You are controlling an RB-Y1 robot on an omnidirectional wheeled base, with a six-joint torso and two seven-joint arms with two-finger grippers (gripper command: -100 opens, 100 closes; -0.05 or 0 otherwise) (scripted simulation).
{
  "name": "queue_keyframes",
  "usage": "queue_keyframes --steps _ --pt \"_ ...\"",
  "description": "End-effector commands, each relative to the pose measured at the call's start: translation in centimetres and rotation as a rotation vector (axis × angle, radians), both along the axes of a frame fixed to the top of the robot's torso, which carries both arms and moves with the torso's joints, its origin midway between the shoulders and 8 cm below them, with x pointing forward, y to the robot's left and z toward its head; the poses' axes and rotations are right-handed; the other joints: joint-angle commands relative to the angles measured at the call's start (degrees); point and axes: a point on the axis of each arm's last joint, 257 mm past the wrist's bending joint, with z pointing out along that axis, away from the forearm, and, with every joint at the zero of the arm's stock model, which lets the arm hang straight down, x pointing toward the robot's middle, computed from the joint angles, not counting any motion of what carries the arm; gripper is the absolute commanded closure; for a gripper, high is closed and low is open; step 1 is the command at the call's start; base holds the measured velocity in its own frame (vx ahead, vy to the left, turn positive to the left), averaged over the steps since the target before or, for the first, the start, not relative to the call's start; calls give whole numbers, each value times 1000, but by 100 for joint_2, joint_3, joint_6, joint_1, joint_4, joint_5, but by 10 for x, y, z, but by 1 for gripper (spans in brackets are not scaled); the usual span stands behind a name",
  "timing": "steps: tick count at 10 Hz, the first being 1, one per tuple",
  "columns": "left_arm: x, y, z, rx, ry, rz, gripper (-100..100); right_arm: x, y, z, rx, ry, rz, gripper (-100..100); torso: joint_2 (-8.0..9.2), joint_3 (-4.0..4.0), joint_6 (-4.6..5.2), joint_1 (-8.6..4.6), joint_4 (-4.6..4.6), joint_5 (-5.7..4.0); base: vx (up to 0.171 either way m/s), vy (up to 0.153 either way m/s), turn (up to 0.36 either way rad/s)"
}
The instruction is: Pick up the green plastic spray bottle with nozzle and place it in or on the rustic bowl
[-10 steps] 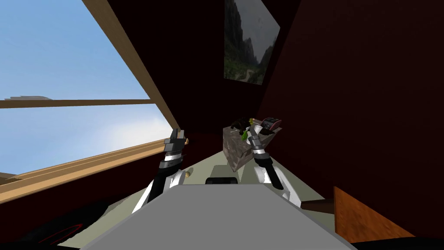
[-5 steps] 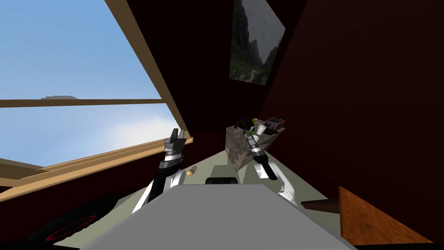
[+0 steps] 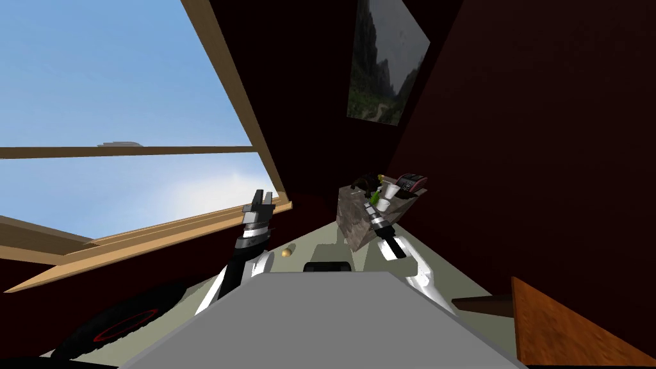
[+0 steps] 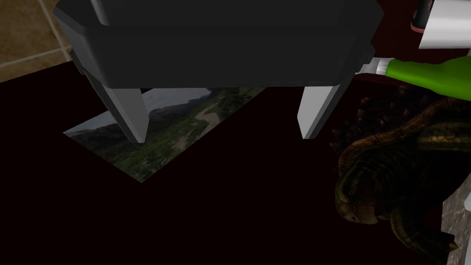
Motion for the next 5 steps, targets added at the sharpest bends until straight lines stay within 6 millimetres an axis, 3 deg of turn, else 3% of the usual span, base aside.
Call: queue_keyframes --steps 1,5 --pt "0 0 0 0 0 0 0 4 -9 -13 -22 31 -12 -100 0 0 0 0 0 0 -31 91 15" --pt "0 0 0 0 0 0 0 20 -38 -48 -114 115 -52 -100 -14 -8 0 -4 -3 -1 -4 100 34"
